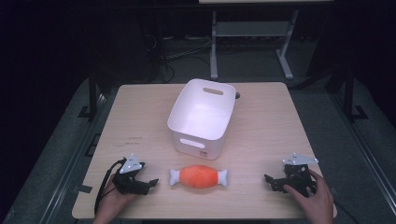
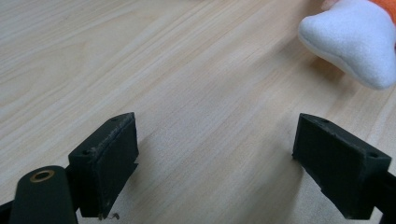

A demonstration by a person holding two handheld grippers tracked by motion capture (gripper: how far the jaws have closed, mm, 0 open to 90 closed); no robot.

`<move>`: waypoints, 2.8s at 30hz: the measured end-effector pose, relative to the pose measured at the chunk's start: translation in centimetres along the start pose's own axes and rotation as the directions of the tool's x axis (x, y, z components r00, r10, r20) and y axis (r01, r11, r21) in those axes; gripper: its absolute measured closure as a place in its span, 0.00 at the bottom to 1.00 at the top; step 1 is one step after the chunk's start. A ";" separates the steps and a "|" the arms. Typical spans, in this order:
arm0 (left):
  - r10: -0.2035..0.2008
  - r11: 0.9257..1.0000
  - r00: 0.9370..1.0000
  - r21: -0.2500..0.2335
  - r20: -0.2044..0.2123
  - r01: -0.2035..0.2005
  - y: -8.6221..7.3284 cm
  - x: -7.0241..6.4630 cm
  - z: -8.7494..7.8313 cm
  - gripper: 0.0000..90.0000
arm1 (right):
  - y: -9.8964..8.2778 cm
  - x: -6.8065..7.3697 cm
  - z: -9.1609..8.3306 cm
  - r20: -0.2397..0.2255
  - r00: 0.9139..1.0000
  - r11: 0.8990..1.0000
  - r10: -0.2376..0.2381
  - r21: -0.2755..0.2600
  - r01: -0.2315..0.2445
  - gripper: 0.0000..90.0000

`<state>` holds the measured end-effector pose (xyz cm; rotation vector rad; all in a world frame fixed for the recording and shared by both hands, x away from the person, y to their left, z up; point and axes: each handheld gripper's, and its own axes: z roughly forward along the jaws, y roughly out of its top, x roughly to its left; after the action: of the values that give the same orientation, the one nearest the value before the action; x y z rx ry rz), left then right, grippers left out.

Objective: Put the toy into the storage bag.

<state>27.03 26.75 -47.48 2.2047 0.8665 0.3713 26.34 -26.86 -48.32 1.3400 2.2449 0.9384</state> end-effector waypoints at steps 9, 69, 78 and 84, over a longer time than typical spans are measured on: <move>-0.003 1.000 1.000 -0.004 -0.005 0.003 0.0 0.0 -0.1 0.16 | 0.0 0.0 0.0 0.000 1.000 1.000 0.000 0.000 0.000 0.01; 0.126 0.989 0.951 0.042 0.282 -0.143 8.6 -0.2 5.7 1.00 | 0.0 0.0 0.0 -0.001 1.000 1.000 0.001 0.000 -0.001 0.00; 0.129 0.985 0.948 0.072 0.289 -0.156 7.9 -0.7 5.6 1.00 | 0.0 0.0 0.0 -0.001 1.000 1.000 0.001 0.000 -0.001 0.01; 0.125 0.984 0.947 0.087 0.295 -0.157 7.3 -1.1 5.0 1.00 | 0.0 0.0 0.0 -0.001 1.000 1.000 0.000 0.000 0.000 0.01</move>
<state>32.11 19.66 -45.74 2.3550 0.5835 0.0646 26.35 -26.86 -48.32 1.3403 2.2451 0.9390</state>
